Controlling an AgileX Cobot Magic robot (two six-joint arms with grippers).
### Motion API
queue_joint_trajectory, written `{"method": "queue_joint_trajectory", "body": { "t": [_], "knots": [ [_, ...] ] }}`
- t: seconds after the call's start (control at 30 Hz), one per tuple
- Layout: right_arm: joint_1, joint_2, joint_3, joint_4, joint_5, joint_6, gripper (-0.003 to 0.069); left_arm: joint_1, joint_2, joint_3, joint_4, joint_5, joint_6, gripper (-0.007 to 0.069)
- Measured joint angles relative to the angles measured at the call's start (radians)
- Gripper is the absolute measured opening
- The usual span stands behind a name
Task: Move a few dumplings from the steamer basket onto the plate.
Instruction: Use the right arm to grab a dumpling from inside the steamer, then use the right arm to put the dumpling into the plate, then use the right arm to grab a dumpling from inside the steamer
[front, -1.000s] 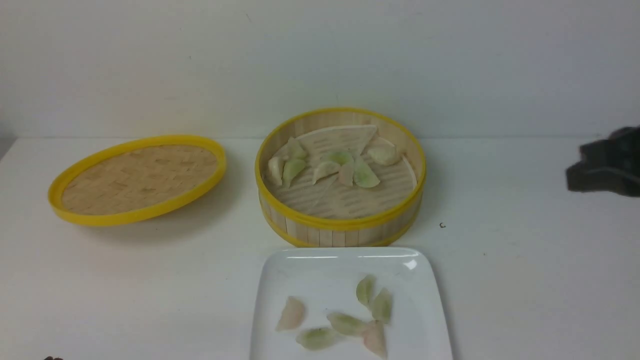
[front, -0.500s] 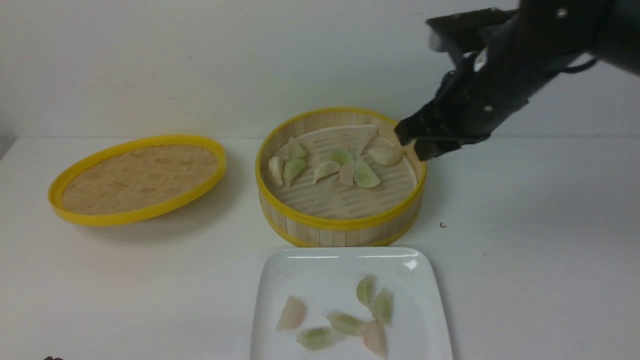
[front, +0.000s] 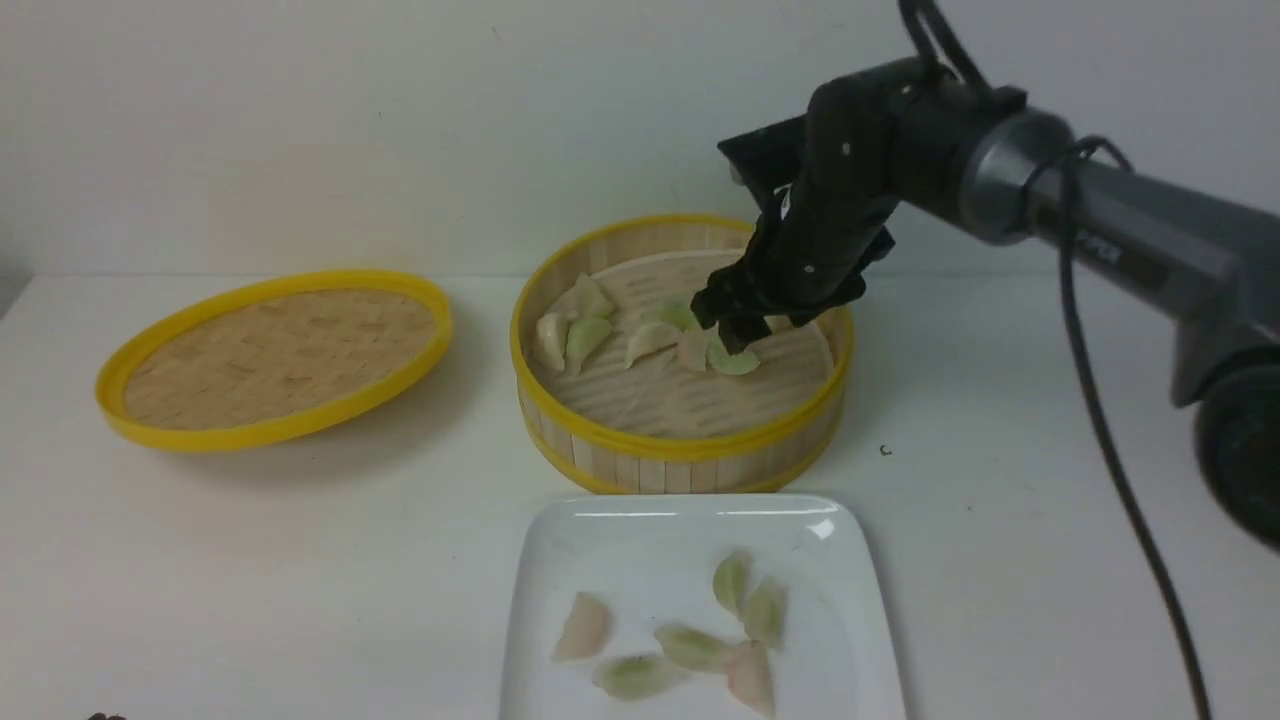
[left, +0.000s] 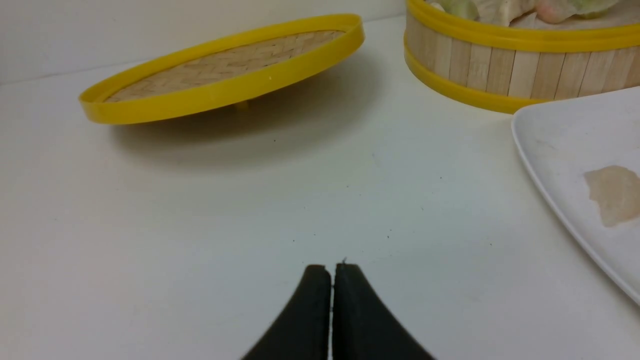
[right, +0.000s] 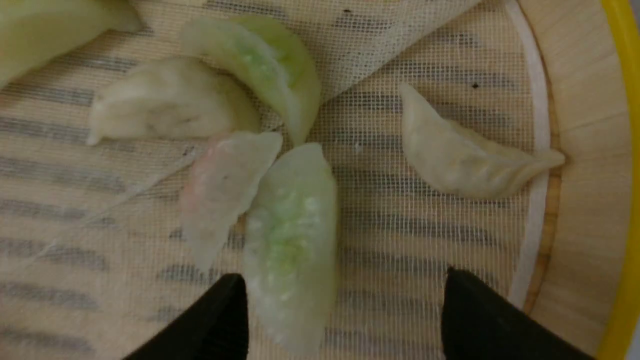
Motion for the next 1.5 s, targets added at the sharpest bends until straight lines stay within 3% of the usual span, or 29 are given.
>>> {"method": "queue_joint_trajectory", "body": {
  "t": [0.17,0.23,0.3,0.37,0.57,0.77,0.93,1.1,1.17,1.23,1.27,1.3,1.33,1.4,1.5],
  "knots": [
    [0.001,0.098,-0.084,0.001,-0.013,0.002,0.0468,0.000,0.000,0.000,0.000,0.000,0.000,-0.0010],
    [0.002,0.120,-0.111,0.010,0.001,0.009,0.0394,0.000,0.000,0.000,0.000,0.000,0.000,-0.0010],
    [0.005,0.118,-0.117,0.009,0.024,0.020,0.0268,0.000,0.000,0.000,0.000,0.000,0.000,-0.0010],
    [0.007,0.114,-0.118,0.007,0.037,0.022,0.0224,0.000,0.000,0.000,0.000,0.000,0.000,-0.0010],
    [0.008,0.002,-0.118,0.004,0.185,0.022,0.0244,0.000,0.000,0.000,0.000,0.000,0.000,-0.0010],
    [0.024,-0.242,0.048,0.110,0.198,0.009,0.0244,0.000,0.000,0.000,0.000,0.001,0.000,-0.0010],
    [0.150,-0.400,0.393,0.191,0.203,-0.004,0.0244,0.000,0.000,0.000,0.000,0.001,0.000,-0.0010],
    [0.236,-0.341,0.506,0.211,0.121,-0.022,0.0244,0.000,0.000,0.000,0.000,0.001,0.000,-0.0010],
    [0.247,-0.318,0.505,0.213,0.100,-0.023,0.0255,0.000,0.000,0.000,0.000,0.001,0.000,-0.0010],
    [0.258,-0.286,0.484,0.223,0.093,-0.023,0.0344,0.000,0.000,0.000,0.000,0.001,0.000,-0.0010],
    [0.259,-0.286,0.481,0.223,0.093,-0.023,0.0354,0.000,0.000,0.000,0.000,0.001,0.000,-0.0010],
    [0.260,-0.275,0.453,0.225,0.103,-0.023,0.0442,0.000,0.000,0.000,0.000,0.001,0.000,-0.0010],
    [0.260,-0.274,0.444,0.224,0.104,-0.023,0.0453,0.000,0.000,0.000,0.000,0.001,0.000,-0.0010],
    [0.259,-0.272,0.361,0.177,0.113,-0.006,0.0594,0.000,0.000,0.000,0.000,0.001,0.000,-0.0010],
    [0.249,-0.270,0.283,0.109,0.096,0.044,0.0642,0.000,0.000,0.000,0.000,0.001,0.000,-0.0010]
  ]
}}
